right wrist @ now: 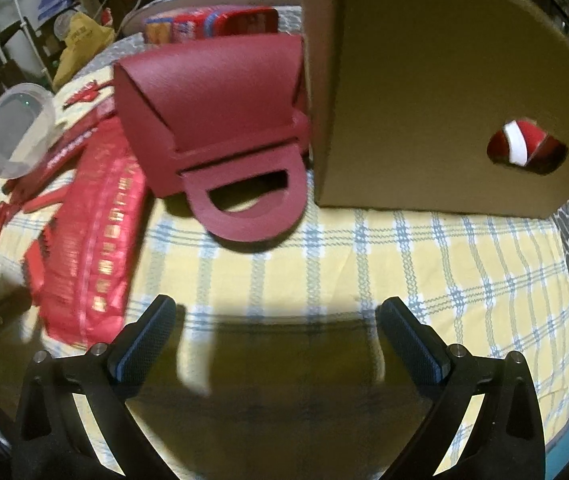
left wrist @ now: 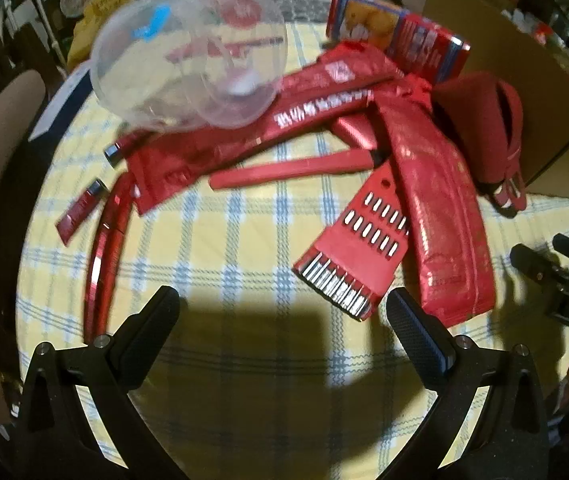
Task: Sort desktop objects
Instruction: 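Reach the left tool toward the clear plastic tub on the table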
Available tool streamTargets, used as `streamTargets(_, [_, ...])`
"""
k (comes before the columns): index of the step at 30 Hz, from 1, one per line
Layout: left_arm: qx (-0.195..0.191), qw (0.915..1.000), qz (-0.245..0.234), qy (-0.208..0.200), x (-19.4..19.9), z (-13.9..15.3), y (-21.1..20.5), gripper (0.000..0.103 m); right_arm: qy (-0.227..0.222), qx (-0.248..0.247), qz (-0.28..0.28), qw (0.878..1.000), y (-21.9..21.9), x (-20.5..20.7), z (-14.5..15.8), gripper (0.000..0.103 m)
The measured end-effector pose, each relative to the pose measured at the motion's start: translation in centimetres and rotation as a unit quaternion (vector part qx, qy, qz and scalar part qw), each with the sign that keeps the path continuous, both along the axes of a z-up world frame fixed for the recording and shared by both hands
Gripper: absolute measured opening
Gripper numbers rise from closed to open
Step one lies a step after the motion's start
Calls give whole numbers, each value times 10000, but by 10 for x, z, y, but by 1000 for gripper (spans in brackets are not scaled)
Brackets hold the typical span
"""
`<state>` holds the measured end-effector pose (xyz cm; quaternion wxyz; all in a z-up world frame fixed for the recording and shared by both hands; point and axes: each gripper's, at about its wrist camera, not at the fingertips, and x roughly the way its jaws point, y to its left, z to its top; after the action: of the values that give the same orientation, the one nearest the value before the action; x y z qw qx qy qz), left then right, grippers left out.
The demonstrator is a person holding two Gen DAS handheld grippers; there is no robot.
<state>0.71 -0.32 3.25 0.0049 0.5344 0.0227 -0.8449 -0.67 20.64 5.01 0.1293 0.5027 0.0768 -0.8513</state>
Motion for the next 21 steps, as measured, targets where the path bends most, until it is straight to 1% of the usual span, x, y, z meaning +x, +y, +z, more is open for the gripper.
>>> streamTargets(1, [-4,10000,-12,25,2,4,0,103,40,6,36,10000,-3,3,4,103])
streamTargets(4, [26,10000,-22,83,-11,15,-11,103,135,-16,138,9998,-13,10,15,103])
streamTargets(13, [218,9993,68,302,-17,42,-39,103,297,-21,511,9983,-42,17,42,103])
streamTargets(18, [363,9984,188,394,-20,53,-68,103,368,-114,852,9956,-66,23,60,103])
streamTargets(21, [370,9979,310,442,-26,59,-89,103,415,-135,1147,9924,-87,23,73,103])
